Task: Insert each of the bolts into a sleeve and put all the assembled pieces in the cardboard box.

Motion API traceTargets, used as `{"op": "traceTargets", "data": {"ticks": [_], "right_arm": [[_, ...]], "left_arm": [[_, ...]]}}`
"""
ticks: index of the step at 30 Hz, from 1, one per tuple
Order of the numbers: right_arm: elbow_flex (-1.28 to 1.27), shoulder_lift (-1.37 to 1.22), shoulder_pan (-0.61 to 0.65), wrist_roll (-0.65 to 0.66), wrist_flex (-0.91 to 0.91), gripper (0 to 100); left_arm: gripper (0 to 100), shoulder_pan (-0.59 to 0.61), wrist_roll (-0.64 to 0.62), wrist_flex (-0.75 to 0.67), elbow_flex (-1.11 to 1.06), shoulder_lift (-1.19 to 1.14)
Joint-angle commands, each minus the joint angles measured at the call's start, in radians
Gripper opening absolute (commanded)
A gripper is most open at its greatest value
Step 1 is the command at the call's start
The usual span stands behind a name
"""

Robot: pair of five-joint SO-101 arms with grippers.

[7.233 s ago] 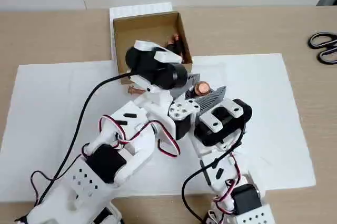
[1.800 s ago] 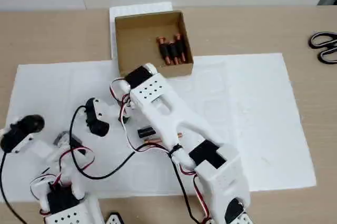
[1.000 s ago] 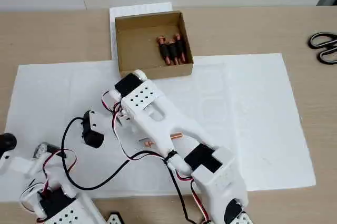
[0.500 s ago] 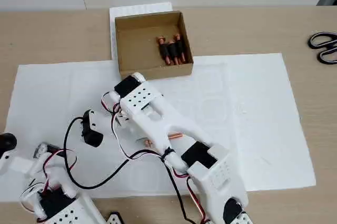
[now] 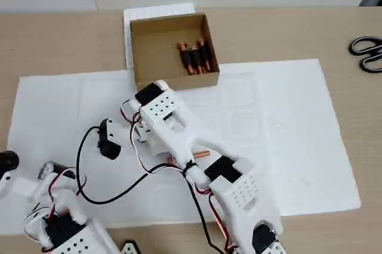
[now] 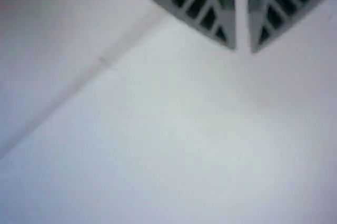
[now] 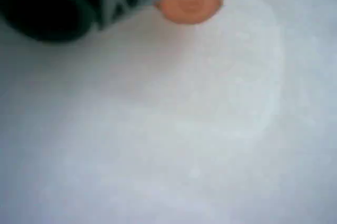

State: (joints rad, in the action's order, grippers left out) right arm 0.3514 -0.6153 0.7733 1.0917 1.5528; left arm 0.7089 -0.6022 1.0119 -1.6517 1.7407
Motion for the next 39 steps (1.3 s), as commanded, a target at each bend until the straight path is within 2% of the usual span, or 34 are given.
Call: {"op": "traceTargets", "data": {"ticks": [1,6,12,15,19,21,28,30,32,34,35,39], "right_arm": [[-0.012,-0.008,-0.005,0.003,0.005,0.6],[0.025,0.054,-0.015,0.002,0.047,0.9],[0.141,0.271,-0.041,-0.061,0.079,0.6],[0.187,0.378,-0.102,-0.087,0.076,0.6],[0.273,0.483,-0.232,-0.207,0.079,0.5],[0.275,0.516,-0.3,-0.25,0.088,0.5],[0.273,0.575,-0.487,-0.362,0.136,0.4],[0.273,0.575,-0.498,-0.381,0.137,0.4],[0.272,0.576,-0.49,-0.388,0.14,0.4],[0.272,0.576,-0.472,-0.399,0.143,0.3],[0.262,0.578,-0.464,-0.404,0.143,0.3],[0.186,0.601,-0.427,-0.439,0.143,0.3]], "left_arm": [[1,-0.049,-0.006,-0.011,0.01,0.006],[1,-0.091,-0.006,0.003,0.045,0.006],[1,-0.273,-0.006,0.006,0.114,0.006],[1,-0.327,-0.006,0.009,0.14,0.006],[1,-0.427,-0.028,0.009,0.176,0.006],[1,-0.512,-0.123,0.003,0.179,0.006],[1,-0.763,-0.773,-0.032,0.179,0.005],[1,-0.816,-0.868,-0.044,0.177,0.005],[1,-0.833,-0.902,-0.051,0.176,0.005],[1,-0.858,-0.832,-0.034,0.171,0.005],[1,-0.895,-0.749,-0.028,0.171,0.005],[1,-1.201,-0.23,-0.057,0.189,0.006]]}}
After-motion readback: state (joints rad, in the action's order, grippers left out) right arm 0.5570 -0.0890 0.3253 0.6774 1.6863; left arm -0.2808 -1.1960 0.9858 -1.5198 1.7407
